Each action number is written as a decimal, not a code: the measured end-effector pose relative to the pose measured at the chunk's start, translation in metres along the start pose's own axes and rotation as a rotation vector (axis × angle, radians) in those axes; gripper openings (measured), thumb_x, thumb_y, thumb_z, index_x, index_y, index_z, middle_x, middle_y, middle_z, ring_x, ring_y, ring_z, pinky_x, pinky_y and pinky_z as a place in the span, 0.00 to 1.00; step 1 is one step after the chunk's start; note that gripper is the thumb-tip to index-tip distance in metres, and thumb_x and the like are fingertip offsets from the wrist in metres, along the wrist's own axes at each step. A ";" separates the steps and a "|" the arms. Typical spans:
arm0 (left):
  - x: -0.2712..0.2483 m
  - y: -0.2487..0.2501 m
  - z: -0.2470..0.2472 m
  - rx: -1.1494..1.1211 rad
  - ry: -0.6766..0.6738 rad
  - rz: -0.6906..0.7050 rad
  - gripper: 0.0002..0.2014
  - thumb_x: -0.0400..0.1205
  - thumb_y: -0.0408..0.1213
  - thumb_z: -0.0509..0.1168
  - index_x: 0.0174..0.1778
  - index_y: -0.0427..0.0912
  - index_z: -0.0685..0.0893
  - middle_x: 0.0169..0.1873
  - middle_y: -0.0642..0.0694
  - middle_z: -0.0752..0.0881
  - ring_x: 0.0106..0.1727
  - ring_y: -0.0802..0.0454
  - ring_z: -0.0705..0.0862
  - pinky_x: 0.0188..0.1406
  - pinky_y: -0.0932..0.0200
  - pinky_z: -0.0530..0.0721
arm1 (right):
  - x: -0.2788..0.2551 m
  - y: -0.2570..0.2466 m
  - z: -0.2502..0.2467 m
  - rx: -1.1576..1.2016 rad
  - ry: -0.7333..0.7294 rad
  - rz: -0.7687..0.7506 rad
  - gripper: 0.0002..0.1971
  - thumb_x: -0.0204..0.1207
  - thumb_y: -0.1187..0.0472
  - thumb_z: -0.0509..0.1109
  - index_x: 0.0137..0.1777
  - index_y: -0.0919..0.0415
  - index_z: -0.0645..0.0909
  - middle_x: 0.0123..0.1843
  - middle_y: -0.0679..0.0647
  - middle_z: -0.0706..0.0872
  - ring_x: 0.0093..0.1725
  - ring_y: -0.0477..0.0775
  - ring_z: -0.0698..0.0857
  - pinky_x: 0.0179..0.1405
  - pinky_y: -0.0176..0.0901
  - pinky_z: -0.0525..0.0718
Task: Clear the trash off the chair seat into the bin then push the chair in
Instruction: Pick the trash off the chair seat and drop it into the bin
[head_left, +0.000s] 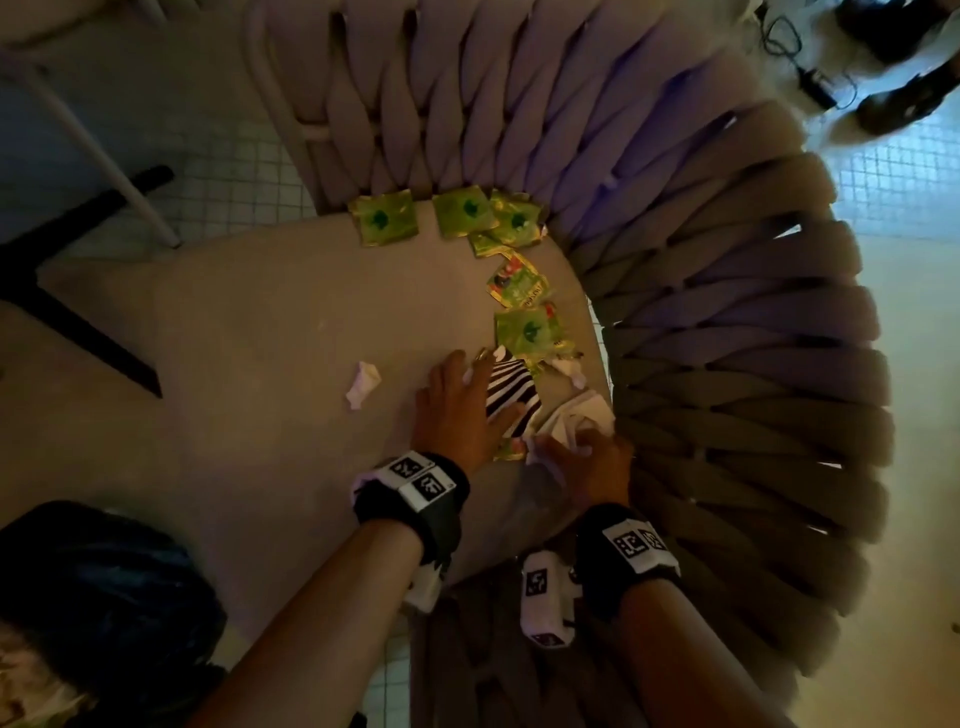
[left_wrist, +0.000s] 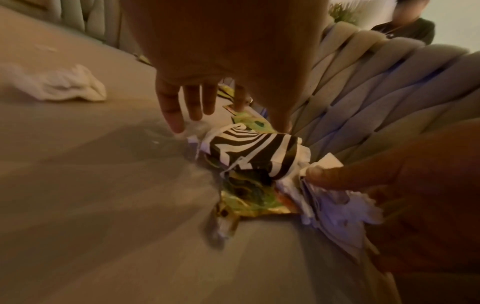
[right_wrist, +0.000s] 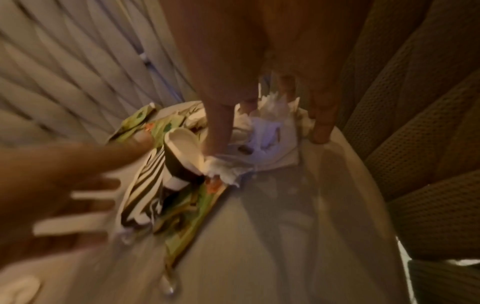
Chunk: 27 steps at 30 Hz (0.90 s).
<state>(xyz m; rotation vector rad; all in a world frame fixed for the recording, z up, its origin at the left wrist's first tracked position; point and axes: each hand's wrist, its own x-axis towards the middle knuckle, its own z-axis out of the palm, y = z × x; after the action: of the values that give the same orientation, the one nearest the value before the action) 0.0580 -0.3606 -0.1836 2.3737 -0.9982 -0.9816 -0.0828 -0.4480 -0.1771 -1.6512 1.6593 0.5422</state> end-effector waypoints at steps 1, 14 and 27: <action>0.005 0.003 0.002 0.017 0.001 -0.046 0.35 0.78 0.59 0.62 0.78 0.49 0.61 0.76 0.39 0.65 0.73 0.36 0.66 0.67 0.38 0.70 | 0.001 0.000 0.000 0.029 0.005 0.024 0.31 0.64 0.34 0.71 0.60 0.55 0.80 0.68 0.60 0.74 0.69 0.65 0.74 0.59 0.41 0.70; 0.028 0.002 0.011 0.010 -0.058 -0.155 0.19 0.78 0.32 0.66 0.64 0.35 0.74 0.63 0.33 0.76 0.65 0.34 0.75 0.63 0.43 0.73 | 0.019 0.005 -0.011 0.273 0.191 0.203 0.41 0.59 0.62 0.83 0.70 0.63 0.65 0.74 0.67 0.67 0.70 0.73 0.73 0.67 0.61 0.77; -0.013 -0.043 -0.067 -0.418 -0.085 -0.110 0.17 0.79 0.30 0.68 0.64 0.36 0.76 0.55 0.35 0.86 0.58 0.39 0.84 0.51 0.60 0.76 | 0.007 -0.027 -0.067 0.452 -0.133 -0.179 0.15 0.68 0.83 0.70 0.51 0.68 0.77 0.37 0.56 0.80 0.32 0.46 0.78 0.18 0.23 0.75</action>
<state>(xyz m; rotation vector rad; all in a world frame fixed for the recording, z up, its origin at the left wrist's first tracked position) 0.1203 -0.3167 -0.1571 2.0677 -0.6184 -1.2072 -0.0691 -0.5046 -0.1336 -1.3785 1.3944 0.1654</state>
